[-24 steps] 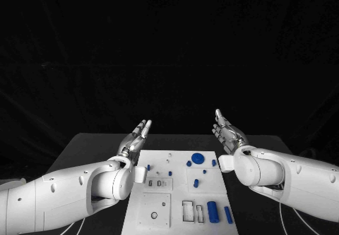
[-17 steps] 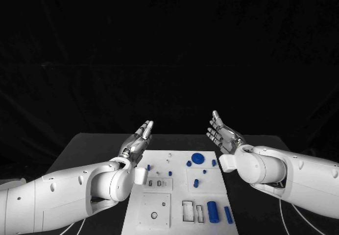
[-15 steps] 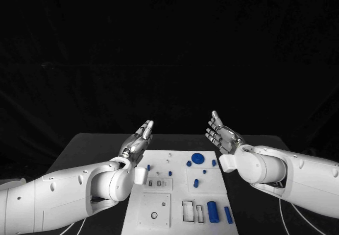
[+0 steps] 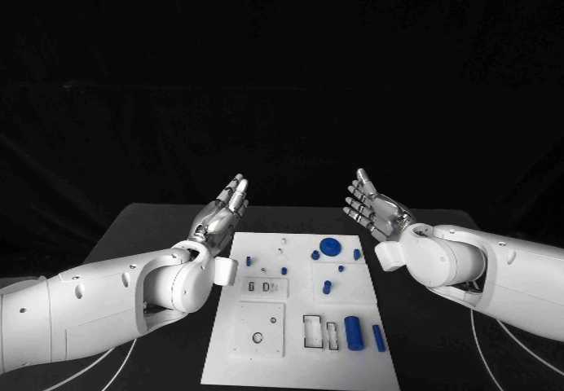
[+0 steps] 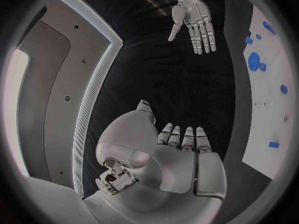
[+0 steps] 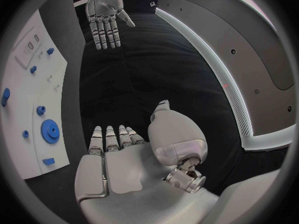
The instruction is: Assemble the parts on the task board
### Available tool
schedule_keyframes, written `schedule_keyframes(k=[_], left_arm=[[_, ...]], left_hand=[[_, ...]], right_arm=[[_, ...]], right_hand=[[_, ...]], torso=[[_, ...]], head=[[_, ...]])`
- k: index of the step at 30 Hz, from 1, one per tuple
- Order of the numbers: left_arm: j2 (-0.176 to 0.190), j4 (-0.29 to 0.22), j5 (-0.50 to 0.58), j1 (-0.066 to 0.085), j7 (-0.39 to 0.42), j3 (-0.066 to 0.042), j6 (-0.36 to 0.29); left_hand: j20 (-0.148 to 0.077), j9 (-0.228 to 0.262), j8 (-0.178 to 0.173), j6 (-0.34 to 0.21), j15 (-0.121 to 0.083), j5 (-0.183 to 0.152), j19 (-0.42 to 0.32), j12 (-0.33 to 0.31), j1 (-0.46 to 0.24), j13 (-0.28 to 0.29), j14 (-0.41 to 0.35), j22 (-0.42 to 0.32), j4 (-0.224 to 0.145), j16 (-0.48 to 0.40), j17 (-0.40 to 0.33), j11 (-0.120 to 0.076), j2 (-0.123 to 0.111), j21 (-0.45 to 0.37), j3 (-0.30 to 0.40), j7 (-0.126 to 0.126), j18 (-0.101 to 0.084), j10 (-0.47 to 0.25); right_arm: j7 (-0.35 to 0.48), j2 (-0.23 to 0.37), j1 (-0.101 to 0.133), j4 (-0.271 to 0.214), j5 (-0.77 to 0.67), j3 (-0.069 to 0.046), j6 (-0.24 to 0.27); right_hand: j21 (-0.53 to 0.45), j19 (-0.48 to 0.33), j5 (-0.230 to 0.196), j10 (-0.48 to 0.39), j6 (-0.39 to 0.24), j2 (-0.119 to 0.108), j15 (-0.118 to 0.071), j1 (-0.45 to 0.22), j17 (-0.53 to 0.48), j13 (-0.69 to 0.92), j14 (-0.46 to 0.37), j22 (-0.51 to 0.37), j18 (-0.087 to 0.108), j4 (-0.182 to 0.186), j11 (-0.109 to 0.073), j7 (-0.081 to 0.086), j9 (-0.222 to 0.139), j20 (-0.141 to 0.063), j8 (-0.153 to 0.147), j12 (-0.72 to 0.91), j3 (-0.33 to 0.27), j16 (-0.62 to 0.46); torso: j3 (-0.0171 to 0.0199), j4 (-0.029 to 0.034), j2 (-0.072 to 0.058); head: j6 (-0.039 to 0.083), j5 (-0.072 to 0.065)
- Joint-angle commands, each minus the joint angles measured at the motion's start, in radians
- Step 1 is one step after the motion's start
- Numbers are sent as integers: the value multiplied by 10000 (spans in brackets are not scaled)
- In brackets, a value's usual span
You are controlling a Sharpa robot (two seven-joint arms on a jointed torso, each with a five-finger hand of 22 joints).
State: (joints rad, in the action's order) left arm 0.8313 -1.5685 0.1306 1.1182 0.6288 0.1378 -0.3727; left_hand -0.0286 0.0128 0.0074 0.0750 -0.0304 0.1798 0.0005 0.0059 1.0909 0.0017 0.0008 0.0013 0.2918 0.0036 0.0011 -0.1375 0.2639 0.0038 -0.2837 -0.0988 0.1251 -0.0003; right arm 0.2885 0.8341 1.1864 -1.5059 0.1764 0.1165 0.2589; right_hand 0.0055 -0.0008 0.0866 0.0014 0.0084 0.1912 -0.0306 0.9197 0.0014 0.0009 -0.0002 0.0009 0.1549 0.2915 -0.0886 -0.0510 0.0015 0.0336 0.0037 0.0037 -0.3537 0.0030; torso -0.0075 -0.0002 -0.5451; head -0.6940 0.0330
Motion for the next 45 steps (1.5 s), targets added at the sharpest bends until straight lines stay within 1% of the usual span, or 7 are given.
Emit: schedule_keyframes(k=[1, 7, 15, 19, 26, 36, 45], left_arm=[[-6, 58, -488, 25, 488, -6, -11], [148, 64, -1289, 42, 602, -5, -141], [559, -216, -2450, 265, 682, -2, -172], [921, -587, -2883, 378, 671, 0, -73], [1502, -1266, -3306, 551, 605, 1, -23], [2042, -1844, -3453, 729, 515, 4, 6], [2120, -1917, -3469, 745, 463, 11, 165]], left_hand=[[-59, 15, 66, 56, -574, -12, -5, -59, 154, -17, -8, -13, -9, -36, -11, -67, -7, -38, -64, -67, -13, 3], [126, 29, 81, 158, -383, 5, -5, -59, 278, -17, -8, -13, -16, -36, -11, -27, -22, -38, -75, -19, -30, 3], [518, 47, 98, 325, -100, 288, -5, -59, 686, -17, -8, -13, -22, -36, -11, 90, -39, -38, -22, 108, 61, 3], [924, 52, 102, 372, 84, 404, -5, -59, 901, -17, -8, -13, -11, -36, -11, 126, -34, -38, 0, 151, 214, 3], [1517, 59, 110, 438, 415, 572, -5, -59, 1107, -17, -8, -13, -7, -36, -11, 183, -21, -38, -7, 198, 406, 3], [1845, 58, 109, 429, 603, 871, -5, -59, 1301, -17, -8, -13, -9, -36, -11, 312, -6, -38, 9, 340, 509, 3], [1988, 83, 139, 590, 671, 1108, -5, -59, 1435, -17, -8, -13, -10, -36, -11, 380, 41, -38, 50, 425, 529, 3]], right_arm=[[19, 18, 7, 71, -1172, -3, -387], [48, -3, 90, 213, -2992, -3, -179], [-759, 33, 639, 295, -7981, -3, 87], [-1621, 76, 1025, 197, -11425, -3, -26], [-2743, 244, 1529, -406, -17066, -3, -89], [-4120, 618, 1878, -1589, -20603, -5, -913], [-4451, 637, 1907, -1807, -21830, -1, -860]], right_hand=[[-55, 8, -6, -14, 50, -122, 355, 100, -14, -9, 2, -9, -111, -5, 175, 177, 33, 447, 24, -37, 141, -30], [-55, 8, 470, 38, 503, -666, 1596, 581, -14, 17, 2, -9, 163, 43, 1054, 811, 137, 2504, 198, 0, 685, -30], [1969, 3759, 2734, 1571, 2473, -1298, 2454, 2938, 658, 342, 2722, 1066, -111, -646, 2009, 1556, 480, 2480, 851, 933, 1913, 1037], [3387, 7731, 1880, 2822, 3731, -1265, 2139, 4512, 1385, 426, 7373, 1586, 267, -1630, 1980, 1737, 614, 2455, 1108, 1428, 2466, 2488], [5057, 11702, 1440, 7577, 7929, -1717, 445, 5439, 2296, 809, 12202, 2309, 303, -2247, 1571, 1289, 1234, 827, 2181, 3004, 3314, 4117], [6256, 12661, 1937, 8571, 8624, -2170, -21, 5658, 3182, 662, 13618, 3238, 258, -2471, 1307, 517, 1327, 360, 1597, 2226, 4056, 5255], [7945, 12844, 1523, 9028, 8949, -2714, -306, 5138, 4122, 718, 13949, 5002, 134, -2259, 1046, 1051, 1536, 184, 1165, 1772, 5043, 6657]], torso=[[-33, -7, -64], [-70, -56, -221], [-109, 17, -693], [-128, 74, -986], [-140, 254, -1563], [-131, 458, -2115], [-146, 502, -2309]], head=[[-103, 7], [-249, 20], [-337, 122], [-411, 147], [-276, 103], [-211, 1], [-365, -81]])
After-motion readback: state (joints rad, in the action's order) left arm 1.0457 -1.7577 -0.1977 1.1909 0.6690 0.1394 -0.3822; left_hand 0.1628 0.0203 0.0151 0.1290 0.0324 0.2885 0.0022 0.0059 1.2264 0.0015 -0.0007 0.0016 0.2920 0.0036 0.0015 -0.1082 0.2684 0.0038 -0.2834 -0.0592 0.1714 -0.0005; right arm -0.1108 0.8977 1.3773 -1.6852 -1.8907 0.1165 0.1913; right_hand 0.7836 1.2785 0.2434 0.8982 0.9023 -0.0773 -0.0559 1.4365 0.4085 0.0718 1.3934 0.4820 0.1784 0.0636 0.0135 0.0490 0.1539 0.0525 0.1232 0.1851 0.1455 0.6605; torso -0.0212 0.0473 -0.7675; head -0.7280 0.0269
